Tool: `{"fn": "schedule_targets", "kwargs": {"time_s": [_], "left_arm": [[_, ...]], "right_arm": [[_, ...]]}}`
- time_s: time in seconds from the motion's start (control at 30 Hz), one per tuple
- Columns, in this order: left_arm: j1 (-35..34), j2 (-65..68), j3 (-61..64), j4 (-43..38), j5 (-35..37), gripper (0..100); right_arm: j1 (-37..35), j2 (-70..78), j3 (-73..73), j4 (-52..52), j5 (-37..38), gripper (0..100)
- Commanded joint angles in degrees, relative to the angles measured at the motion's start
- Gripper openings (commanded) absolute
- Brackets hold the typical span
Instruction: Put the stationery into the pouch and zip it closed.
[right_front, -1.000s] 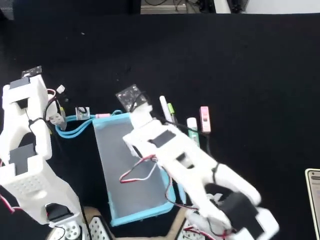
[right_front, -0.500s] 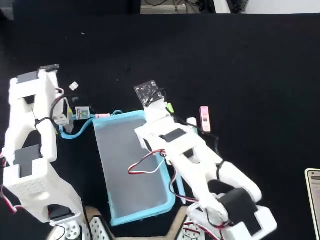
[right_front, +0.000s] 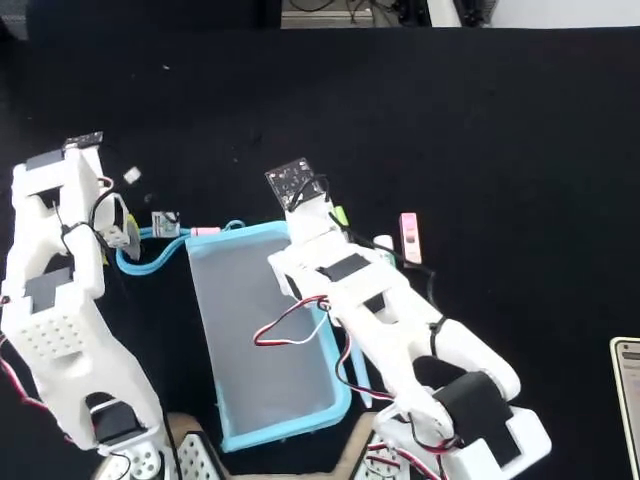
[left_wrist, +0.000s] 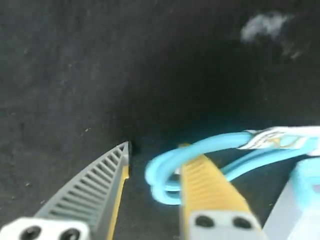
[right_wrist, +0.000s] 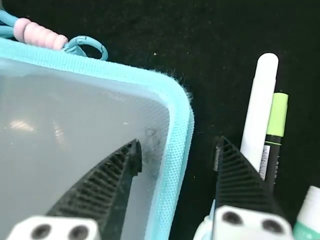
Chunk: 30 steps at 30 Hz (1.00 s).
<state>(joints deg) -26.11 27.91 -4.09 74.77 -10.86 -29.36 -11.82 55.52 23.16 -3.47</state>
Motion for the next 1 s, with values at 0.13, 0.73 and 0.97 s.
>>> {"fn": "schedule_targets", "kwargs": {"time_s": [0.13, 0.73, 0.97], "left_arm": [[7.25, 0.62, -18.33, 4.22, 5.98, 3], [28.18, -17.14, -48.22, 26.02, 6.68, 3], [37.05, -26.55, -46.64, 25.85, 6.77, 3]], "right_arm": [[0.97, 0.13, -2.59, -1.49, 0.09, 24.3], [1.05, -31.52, 16.48, -8.97, 0.09, 24.1], [1.93, -48.57, 23.08, -7.74, 0.09, 24.0]]}}
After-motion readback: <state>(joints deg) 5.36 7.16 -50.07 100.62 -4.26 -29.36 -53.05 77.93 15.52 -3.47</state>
